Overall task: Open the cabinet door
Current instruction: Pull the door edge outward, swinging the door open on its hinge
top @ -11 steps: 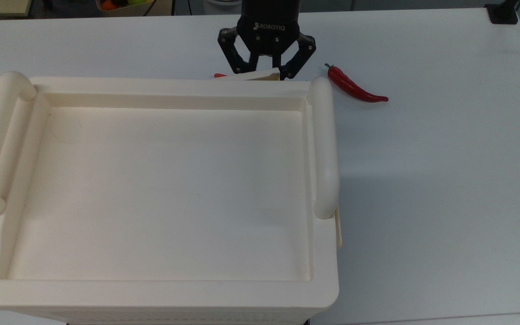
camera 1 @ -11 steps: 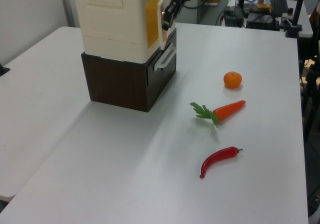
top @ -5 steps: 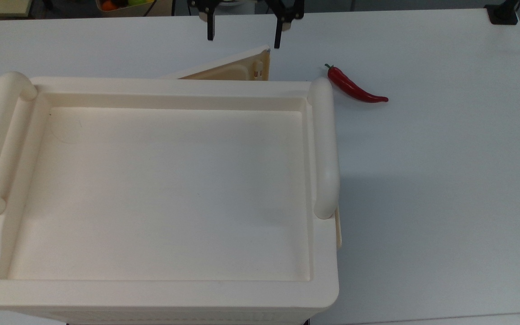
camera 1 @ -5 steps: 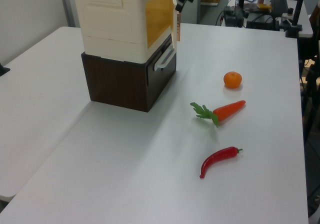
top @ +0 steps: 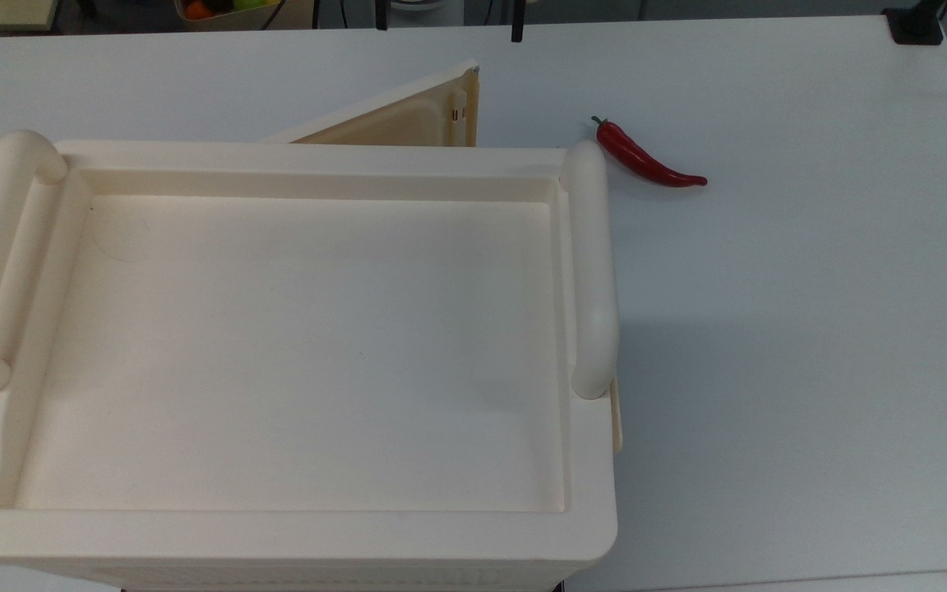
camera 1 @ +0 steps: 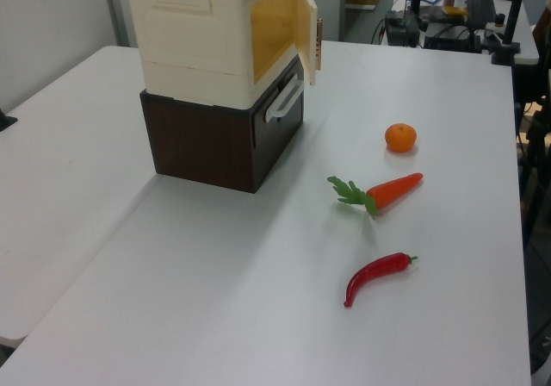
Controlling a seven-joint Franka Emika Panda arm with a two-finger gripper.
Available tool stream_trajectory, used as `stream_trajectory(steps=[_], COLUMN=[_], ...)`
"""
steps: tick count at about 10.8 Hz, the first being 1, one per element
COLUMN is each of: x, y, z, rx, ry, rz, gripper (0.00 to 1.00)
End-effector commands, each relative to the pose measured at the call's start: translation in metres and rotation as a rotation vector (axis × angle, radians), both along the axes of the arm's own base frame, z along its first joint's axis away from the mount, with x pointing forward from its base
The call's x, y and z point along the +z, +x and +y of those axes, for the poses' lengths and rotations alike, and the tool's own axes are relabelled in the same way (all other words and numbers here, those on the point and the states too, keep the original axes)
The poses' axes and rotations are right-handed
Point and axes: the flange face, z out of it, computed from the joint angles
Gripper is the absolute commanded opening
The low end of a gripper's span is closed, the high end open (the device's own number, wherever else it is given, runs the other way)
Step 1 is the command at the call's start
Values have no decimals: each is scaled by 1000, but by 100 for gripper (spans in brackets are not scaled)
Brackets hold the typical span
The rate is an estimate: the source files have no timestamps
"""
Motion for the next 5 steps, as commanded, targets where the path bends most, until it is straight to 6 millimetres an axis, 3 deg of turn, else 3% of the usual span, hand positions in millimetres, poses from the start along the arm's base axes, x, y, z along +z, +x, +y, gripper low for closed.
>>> stream_trajectory(steps=[1, 5], x=[-16, -58], y=[15, 19], z=[26, 24], rx=[21, 19], ry=[4, -32], rz=[-43, 73], gripper=[100, 100])
